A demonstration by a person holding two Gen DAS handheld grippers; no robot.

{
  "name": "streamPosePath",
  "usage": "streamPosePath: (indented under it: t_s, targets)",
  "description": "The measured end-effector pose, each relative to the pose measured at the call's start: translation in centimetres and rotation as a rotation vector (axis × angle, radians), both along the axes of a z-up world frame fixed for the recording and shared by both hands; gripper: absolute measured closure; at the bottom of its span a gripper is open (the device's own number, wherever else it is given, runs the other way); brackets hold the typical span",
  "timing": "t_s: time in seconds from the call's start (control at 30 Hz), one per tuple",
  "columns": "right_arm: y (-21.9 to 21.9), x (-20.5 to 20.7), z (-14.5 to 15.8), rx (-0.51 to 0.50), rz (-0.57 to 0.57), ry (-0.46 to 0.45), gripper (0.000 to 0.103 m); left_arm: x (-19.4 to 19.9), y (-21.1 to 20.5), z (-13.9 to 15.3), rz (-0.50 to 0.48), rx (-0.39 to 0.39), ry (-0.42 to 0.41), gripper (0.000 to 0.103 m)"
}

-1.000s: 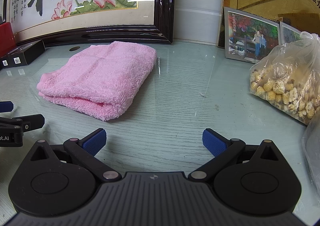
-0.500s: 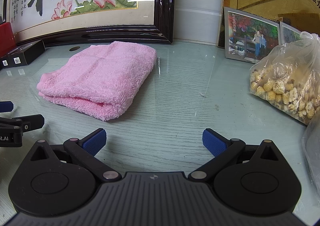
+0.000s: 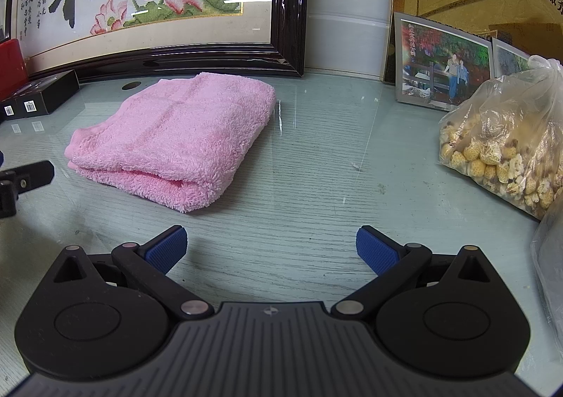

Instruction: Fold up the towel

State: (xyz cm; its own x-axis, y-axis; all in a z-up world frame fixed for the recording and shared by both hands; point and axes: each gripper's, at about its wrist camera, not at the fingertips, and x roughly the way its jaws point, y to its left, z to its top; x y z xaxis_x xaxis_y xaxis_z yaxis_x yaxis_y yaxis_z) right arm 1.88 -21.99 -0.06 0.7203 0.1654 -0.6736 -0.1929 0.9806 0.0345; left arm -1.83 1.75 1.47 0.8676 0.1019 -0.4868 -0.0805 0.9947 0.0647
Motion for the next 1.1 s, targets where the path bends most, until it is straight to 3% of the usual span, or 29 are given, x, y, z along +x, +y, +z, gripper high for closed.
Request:
streamPosePath:
  t_s: [0.53,1.1]
  targets:
    - [0.0,0.0,0.0,0.000,0.000,0.000,0.000,-0.5,0.0,0.7,0.015,0.033,-0.078,0.000]
    - [0.0,0.0,0.0,0.000,0.000,0.000,0.000,-0.3,1.8,0.8,0.035,0.043,-0.088,0.000]
